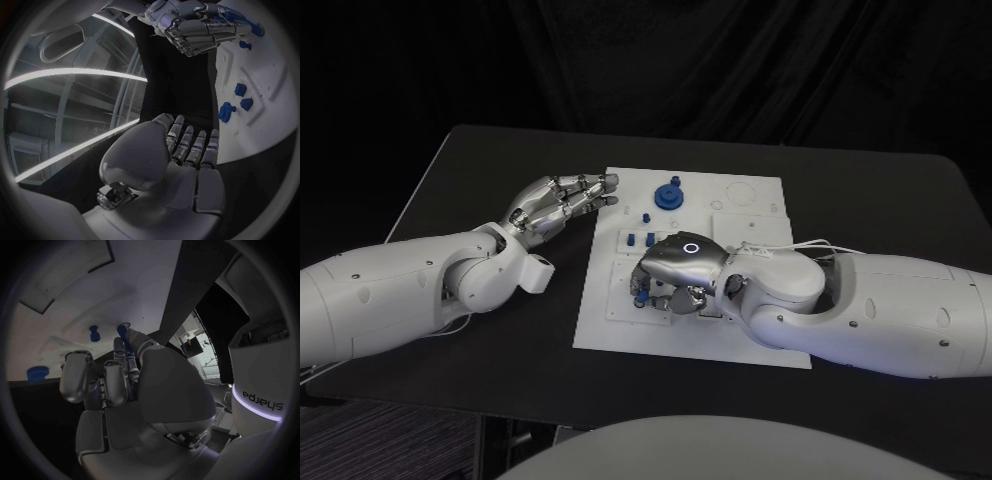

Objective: Assemble the parts on the task board

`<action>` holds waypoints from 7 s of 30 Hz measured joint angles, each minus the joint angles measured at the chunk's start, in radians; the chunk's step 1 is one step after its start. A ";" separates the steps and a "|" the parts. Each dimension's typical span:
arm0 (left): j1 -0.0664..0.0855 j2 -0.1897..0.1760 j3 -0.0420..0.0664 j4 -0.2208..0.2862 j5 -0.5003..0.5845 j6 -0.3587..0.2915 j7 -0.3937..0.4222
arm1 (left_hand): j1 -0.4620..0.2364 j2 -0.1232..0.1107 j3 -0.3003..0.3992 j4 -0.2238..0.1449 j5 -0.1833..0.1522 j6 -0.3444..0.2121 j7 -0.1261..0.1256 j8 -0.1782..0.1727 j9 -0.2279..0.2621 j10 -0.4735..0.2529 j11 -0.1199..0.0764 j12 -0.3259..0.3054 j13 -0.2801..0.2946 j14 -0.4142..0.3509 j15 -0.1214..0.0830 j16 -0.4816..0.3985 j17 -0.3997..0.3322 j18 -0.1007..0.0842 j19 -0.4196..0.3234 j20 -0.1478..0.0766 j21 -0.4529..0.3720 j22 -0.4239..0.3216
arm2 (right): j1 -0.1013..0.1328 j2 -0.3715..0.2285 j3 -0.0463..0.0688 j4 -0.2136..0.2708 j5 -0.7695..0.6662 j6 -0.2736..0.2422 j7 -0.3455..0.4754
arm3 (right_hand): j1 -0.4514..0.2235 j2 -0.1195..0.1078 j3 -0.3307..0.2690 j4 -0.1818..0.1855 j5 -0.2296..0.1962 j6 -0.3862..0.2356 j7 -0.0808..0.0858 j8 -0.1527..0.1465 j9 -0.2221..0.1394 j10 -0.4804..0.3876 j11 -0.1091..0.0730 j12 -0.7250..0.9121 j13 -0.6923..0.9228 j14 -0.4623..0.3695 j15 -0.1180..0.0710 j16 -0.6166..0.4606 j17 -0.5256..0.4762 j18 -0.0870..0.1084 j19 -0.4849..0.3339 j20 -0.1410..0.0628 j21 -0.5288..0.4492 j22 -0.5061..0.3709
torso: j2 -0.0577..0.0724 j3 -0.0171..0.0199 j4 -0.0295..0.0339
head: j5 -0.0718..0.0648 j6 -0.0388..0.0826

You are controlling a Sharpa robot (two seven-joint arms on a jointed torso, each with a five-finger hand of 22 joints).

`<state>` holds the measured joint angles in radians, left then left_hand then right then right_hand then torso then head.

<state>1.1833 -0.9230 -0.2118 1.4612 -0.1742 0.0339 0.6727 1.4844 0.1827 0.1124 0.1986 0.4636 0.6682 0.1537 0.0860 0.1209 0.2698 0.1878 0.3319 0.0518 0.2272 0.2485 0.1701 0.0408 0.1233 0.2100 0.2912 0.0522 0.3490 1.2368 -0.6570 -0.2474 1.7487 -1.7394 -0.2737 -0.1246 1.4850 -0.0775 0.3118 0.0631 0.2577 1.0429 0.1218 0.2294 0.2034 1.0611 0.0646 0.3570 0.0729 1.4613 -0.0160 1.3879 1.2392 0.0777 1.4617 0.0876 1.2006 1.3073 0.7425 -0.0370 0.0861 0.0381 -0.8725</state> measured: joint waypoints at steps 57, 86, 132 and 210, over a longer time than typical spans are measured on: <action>-0.011 0.011 0.000 -0.013 0.000 0.017 -0.027 | -0.008 -0.001 0.007 0.007 -0.004 0.004 0.004 0.004 0.000 0.000 0.000 0.000 0.000 0.004 0.004 0.000 0.001 0.000 0.000 0.000 0.000 -0.002 | -0.008 0.019 -0.001 -0.032 0.018 0.042 0.013 | -0.087 -0.026 -0.092 0.015 -0.119 -0.318 0.011 -0.161 0.027 -0.326 0.085 0.001 0.027 -0.060 0.080 -0.075 -0.145 0.017 -0.091 0.070 -0.213 0.000 | -0.001 -0.0008 0.0002 | -0.002 0.000; -0.014 -0.016 0.000 0.001 0.000 0.013 -0.026 | -0.008 -0.001 0.017 0.008 0.002 0.004 0.004 0.004 0.000 0.001 0.001 0.005 0.001 0.004 0.004 0.011 0.002 -0.016 0.000 0.000 0.000 -0.001 | 0.128 -0.342 0.001 0.115 0.417 -0.126 0.163 | -0.019 0.028 -0.181 0.057 -0.085 -0.197 0.030 0.016 0.055 -0.369 0.012 0.819 0.469 -0.087 0.018 -0.090 -0.204 0.032 -0.101 0.016 -0.234 0.000 | -0.002 -0.0003 -0.0025 | -0.047 0.000; -0.014 -0.011 0.000 -0.004 0.000 -0.014 0.001 | -0.014 -0.006 0.046 0.001 0.021 0.007 0.007 0.008 0.001 0.018 0.018 0.016 0.003 0.007 0.007 0.015 0.002 -0.016 0.007 0.000 0.000 -0.006 | 0.021 -0.499 -0.002 0.220 0.234 0.090 -0.399 | -0.544 0.000 -0.267 0.229 0.044 -0.194 -0.098 0.510 0.473 0.407 -0.108 1.211 1.235 0.005 -0.086 0.158 0.069 -0.031 0.005 -0.081 0.226 0.000 | -0.001 0.0006 -0.0012 | -0.119 0.000; -0.014 0.005 0.000 -0.011 0.000 0.030 -0.045 | -0.014 -0.006 0.059 0.001 0.021 0.007 0.007 0.008 0.000 0.018 0.018 0.016 0.002 0.012 0.012 0.026 0.003 -0.016 0.007 0.000 0.000 -0.011 | -0.001 -0.358 0.000 0.189 0.558 -0.005 -0.371 | -0.510 0.010 -0.114 0.222 0.151 -0.171 -0.111 0.436 0.637 0.406 -0.127 1.211 1.234 0.006 -0.105 0.108 0.068 -0.031 0.005 -0.095 0.178 0.000 | -0.001 0.0000 -0.0004 | -0.114 0.000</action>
<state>1.1688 -0.9183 -0.2119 1.4501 -0.1739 0.0640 0.6272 1.4709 0.1768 0.1715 0.2000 0.4842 0.6754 0.1609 0.0939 0.1210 0.2881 0.2061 0.3483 0.0541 0.2397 0.2609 0.1965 0.0440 0.1073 0.2170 0.2911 0.0522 0.3384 1.2354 -1.0146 -0.2478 1.9375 -1.1810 -0.2782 -0.4953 0.9746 -0.0673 0.1976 0.2850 0.4090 0.8720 0.0113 0.6659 0.8408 1.4667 -0.0628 1.5681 1.3073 1.4673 -0.1208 1.4954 1.3075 0.0466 1.4670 -0.0072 1.3785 1.3075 0.7416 -0.0370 0.0857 -0.0755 -0.8725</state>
